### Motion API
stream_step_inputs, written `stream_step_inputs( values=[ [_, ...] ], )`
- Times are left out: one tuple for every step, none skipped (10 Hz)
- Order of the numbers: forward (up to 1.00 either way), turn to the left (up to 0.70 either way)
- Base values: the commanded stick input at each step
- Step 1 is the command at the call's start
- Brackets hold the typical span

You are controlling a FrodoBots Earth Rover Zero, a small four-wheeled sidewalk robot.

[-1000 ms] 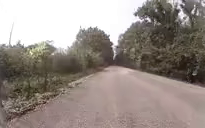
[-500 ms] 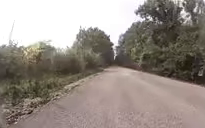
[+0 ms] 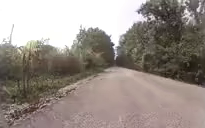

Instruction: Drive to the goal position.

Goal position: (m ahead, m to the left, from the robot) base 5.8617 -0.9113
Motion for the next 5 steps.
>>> stream_step_inputs(
  values=[
    [0.7, 0.0],
    [0.7, 0.0],
    [0.7, 0.0],
    [0.7, 0.0],
    [0.7, 0.0]
  ],
)
